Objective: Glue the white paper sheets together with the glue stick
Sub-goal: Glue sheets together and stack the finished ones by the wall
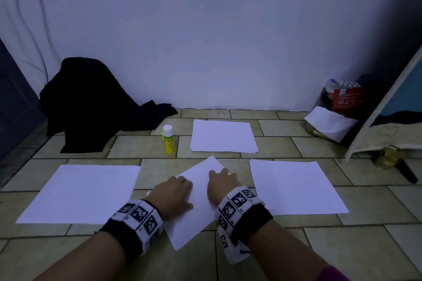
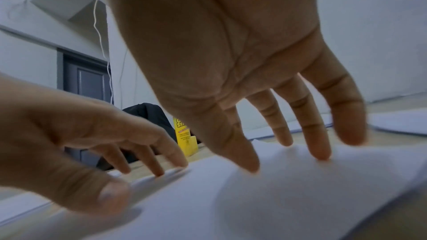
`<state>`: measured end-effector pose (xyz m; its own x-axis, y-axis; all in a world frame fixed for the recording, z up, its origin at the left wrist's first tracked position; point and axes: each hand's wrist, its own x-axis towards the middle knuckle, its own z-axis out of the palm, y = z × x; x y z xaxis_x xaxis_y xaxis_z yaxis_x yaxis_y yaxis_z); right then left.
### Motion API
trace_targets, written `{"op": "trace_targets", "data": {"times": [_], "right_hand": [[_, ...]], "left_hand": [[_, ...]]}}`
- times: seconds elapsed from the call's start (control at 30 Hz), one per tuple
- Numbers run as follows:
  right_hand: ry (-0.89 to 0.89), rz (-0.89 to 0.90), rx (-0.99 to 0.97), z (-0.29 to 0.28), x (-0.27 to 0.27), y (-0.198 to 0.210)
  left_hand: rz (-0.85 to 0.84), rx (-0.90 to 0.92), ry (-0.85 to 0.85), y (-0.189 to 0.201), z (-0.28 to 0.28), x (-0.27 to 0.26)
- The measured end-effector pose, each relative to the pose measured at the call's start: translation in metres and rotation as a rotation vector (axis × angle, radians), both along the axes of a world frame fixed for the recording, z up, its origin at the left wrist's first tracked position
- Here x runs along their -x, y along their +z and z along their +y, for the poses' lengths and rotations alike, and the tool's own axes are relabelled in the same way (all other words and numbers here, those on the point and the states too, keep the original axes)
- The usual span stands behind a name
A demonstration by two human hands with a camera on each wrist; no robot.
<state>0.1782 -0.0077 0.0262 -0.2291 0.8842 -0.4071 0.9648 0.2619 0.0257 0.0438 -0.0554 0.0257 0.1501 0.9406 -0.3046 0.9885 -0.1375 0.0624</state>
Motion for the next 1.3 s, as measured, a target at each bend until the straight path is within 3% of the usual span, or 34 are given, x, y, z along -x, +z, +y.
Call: {"op": "trace_targets", "data": {"times": [0.1,0.27,0.47,0.6,0.77,0.93,1.1,1.23,1.3], "right_hand": [[0.067,-0.060,0.003,-0.003,0.013,0.000],[-0.006,0.137,0.130,-0.007,0.033,-0.010],[0.190,0.209,0.208,-0.003,0.035,-0.017],[0.263,0.122,0.232,0.013,0.016,-0.026],[0.141,0.090,0.186,0.036,-0.010,-0.022],[0.169,0.059,0.144,0.039,-0.005,-0.016],[0.201,-0.040,-0.133,0.018,0.013,-0.005],[0.120,0.116,-0.081,-0.002,0.029,-0.013],[0.052,0.192,-0.039,-0.008,0.036,-0.017]], "left_hand": [[0.091,-0.037,-0.056,0.001,-0.002,-0.012],[0.036,-0.028,0.033,0.005,0.001,-0.006],[-0.009,0.231,0.095,-0.019,0.009,0.012],[-0.028,0.244,0.111,-0.024,0.008,0.015],[0.000,0.213,0.098,-0.024,0.007,0.016],[0.044,0.127,0.092,-0.005,0.004,0.018],[0.210,-0.046,0.121,0.011,0.004,0.025],[0.025,-0.010,0.072,0.001,0.006,0.026],[0.047,0.019,0.040,0.003,0.004,0.023]]}}
